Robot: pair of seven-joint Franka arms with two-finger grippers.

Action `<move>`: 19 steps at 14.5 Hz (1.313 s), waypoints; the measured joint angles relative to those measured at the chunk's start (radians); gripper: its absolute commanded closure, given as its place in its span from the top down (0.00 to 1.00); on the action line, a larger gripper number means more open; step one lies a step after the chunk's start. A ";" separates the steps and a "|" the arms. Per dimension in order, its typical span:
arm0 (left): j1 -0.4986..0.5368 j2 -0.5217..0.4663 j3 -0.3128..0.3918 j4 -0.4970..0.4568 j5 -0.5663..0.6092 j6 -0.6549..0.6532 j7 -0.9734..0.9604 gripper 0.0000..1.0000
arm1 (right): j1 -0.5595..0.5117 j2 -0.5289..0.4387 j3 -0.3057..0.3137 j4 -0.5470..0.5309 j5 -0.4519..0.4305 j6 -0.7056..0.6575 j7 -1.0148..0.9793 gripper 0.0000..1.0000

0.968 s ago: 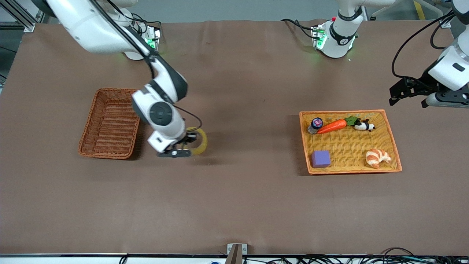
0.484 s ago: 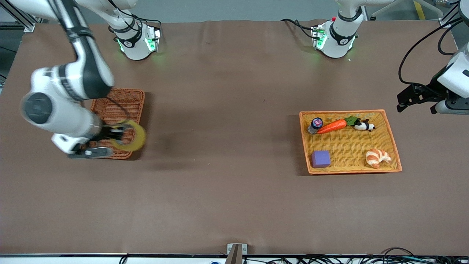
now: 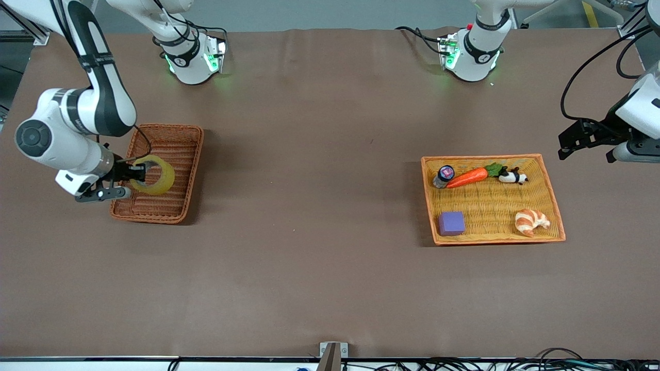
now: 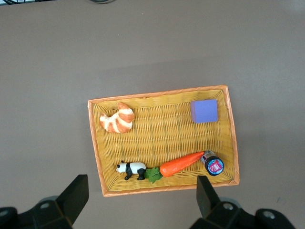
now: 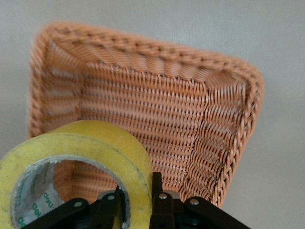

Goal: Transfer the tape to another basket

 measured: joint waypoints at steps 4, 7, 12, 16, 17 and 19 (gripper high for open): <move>0.000 0.000 0.000 0.001 -0.002 -0.014 0.000 1.00 | 0.000 0.000 -0.042 -0.139 0.000 0.193 -0.059 0.02; 0.000 0.000 0.000 0.002 -0.008 -0.019 0.000 1.00 | 0.000 0.009 -0.046 -0.178 0.000 0.261 -0.061 0.07; 0.001 0.000 0.000 0.002 -0.008 -0.041 -0.016 0.99 | 0.001 0.047 -0.057 -0.181 0.000 0.288 -0.073 0.93; 0.001 0.001 0.000 0.002 -0.008 -0.046 -0.025 0.99 | 0.006 0.043 -0.056 -0.167 0.000 0.289 -0.072 1.00; 0.001 0.001 0.000 0.002 -0.008 -0.046 -0.025 0.99 | 0.008 0.027 -0.056 -0.152 0.001 0.282 -0.067 1.00; 0.001 0.003 0.000 0.002 -0.008 -0.046 -0.025 1.00 | 0.010 -0.029 -0.056 -0.107 0.003 0.237 -0.016 1.00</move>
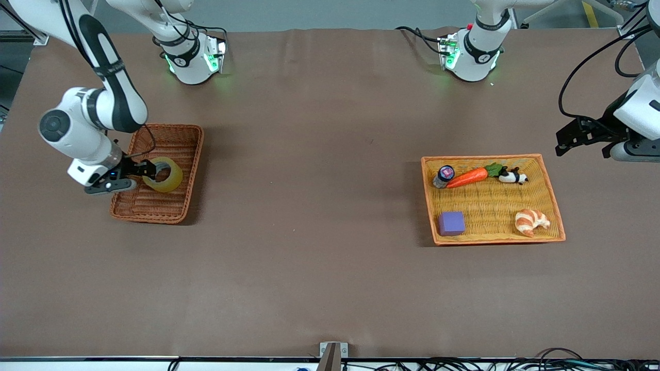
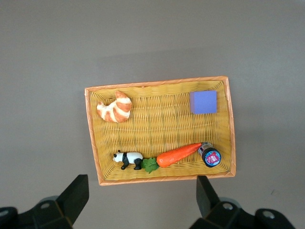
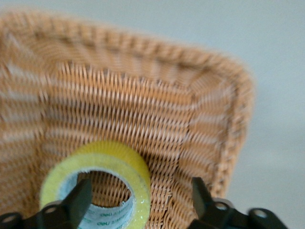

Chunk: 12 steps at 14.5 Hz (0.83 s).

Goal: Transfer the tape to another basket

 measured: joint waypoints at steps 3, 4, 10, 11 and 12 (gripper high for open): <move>0.000 0.001 0.000 0.000 0.000 0.000 0.001 0.99 | 0.003 -0.078 0.000 0.114 0.000 -0.140 0.081 1.00; 0.000 0.001 0.000 0.000 0.000 0.000 0.001 0.99 | 0.004 -0.088 0.000 0.172 0.000 -0.218 0.087 1.00; 0.000 0.001 0.000 0.002 0.000 0.000 0.001 1.00 | 0.018 -0.092 0.015 0.551 0.004 -0.633 0.092 1.00; 0.000 0.002 0.000 0.002 0.000 0.000 0.001 1.00 | 0.020 -0.092 0.027 0.593 0.005 -0.675 0.105 1.00; 0.000 0.002 0.000 0.002 0.000 0.000 0.001 1.00 | 0.023 -0.092 0.039 0.633 0.006 -0.712 0.137 1.00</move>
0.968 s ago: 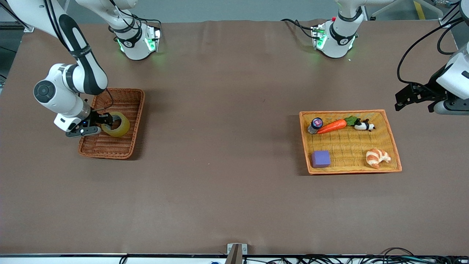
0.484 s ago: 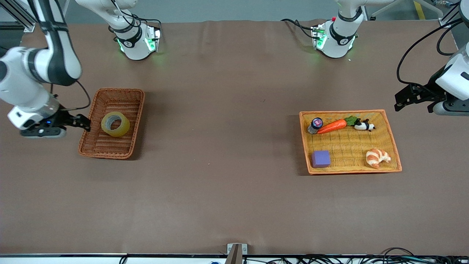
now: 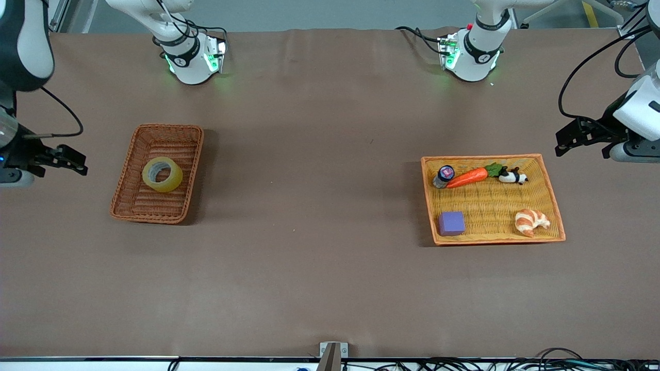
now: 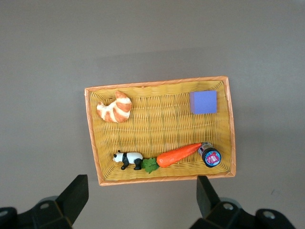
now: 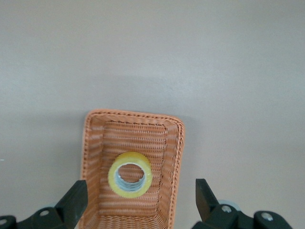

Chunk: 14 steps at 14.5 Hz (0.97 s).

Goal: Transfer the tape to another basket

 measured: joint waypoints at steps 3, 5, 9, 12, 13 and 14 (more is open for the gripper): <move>0.000 0.002 0.000 0.000 0.000 0.000 0.000 1.00 | 0.005 0.001 0.054 0.108 0.000 -0.087 0.142 1.00; 0.000 0.006 0.000 0.000 0.000 0.000 0.000 1.00 | 0.008 0.002 0.075 0.180 0.000 -0.129 0.174 1.00; 0.000 0.009 0.000 0.000 0.000 0.000 0.000 1.00 | 0.006 0.004 0.075 0.253 0.000 -0.234 0.186 1.00; 0.000 0.010 0.000 0.000 0.000 0.000 0.000 1.00 | 0.006 0.008 0.075 0.260 0.000 -0.290 0.192 1.00; 0.000 0.010 0.000 0.000 0.000 0.000 0.000 1.00 | 0.006 0.011 0.075 0.259 0.000 -0.295 0.192 1.00; 0.000 0.010 0.000 0.000 0.000 0.000 0.000 0.99 | 0.006 0.014 0.075 0.257 0.000 -0.295 0.192 1.00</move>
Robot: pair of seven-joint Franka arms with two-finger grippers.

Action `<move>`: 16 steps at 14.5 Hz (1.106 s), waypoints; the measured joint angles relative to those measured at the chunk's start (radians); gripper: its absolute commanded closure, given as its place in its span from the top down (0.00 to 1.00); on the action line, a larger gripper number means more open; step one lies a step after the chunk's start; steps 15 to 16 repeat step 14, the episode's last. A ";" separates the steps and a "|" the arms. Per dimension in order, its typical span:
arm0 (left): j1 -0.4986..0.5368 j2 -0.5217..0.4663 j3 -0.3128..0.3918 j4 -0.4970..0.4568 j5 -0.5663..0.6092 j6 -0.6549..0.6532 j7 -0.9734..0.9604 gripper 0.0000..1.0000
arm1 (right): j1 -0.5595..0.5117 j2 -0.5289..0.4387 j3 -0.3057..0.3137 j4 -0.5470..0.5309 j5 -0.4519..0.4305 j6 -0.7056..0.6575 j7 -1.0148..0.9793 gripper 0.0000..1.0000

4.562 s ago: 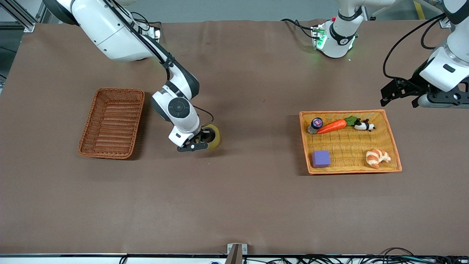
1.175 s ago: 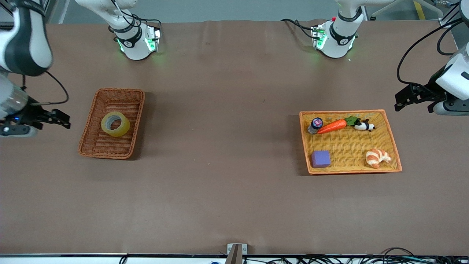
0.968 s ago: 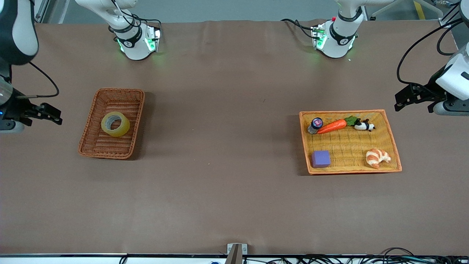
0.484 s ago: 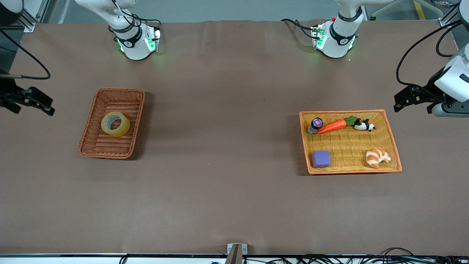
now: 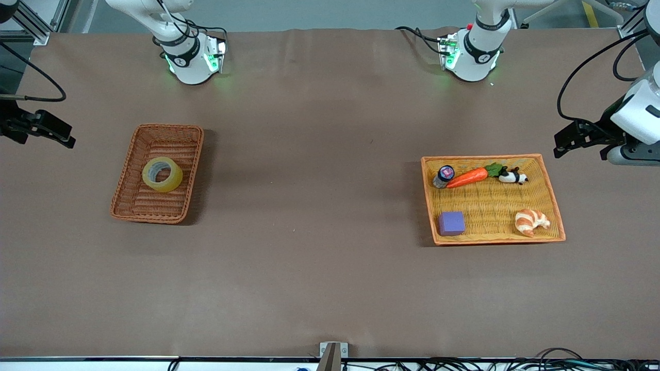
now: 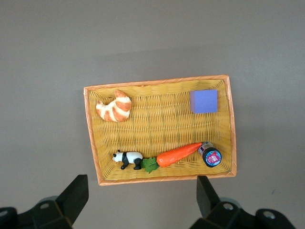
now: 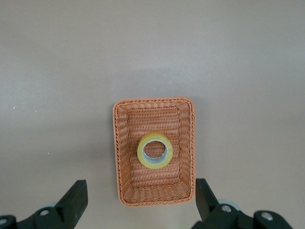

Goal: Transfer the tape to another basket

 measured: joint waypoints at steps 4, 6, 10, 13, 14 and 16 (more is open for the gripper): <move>0.000 0.000 0.000 0.000 0.000 0.000 0.000 1.00 | -0.002 0.003 -0.004 -0.011 0.000 0.009 0.001 1.00; 0.000 0.000 0.000 0.001 0.000 0.000 0.000 1.00 | -0.004 0.003 -0.006 -0.023 0.000 0.030 0.001 1.00; 0.000 0.000 0.000 0.001 0.000 0.000 0.000 1.00 | -0.004 0.003 -0.006 -0.031 0.000 0.045 0.001 1.00; 0.000 0.000 0.000 0.001 0.000 0.000 0.000 1.00 | -0.004 0.003 -0.007 -0.031 0.000 0.051 0.001 1.00; 0.000 0.000 0.000 0.001 0.000 0.000 0.000 1.00 | -0.004 0.003 -0.007 -0.031 0.000 0.051 0.001 1.00; 0.000 0.000 0.000 0.001 0.000 0.000 0.000 1.00 | -0.004 0.003 -0.007 -0.031 0.000 0.051 0.001 1.00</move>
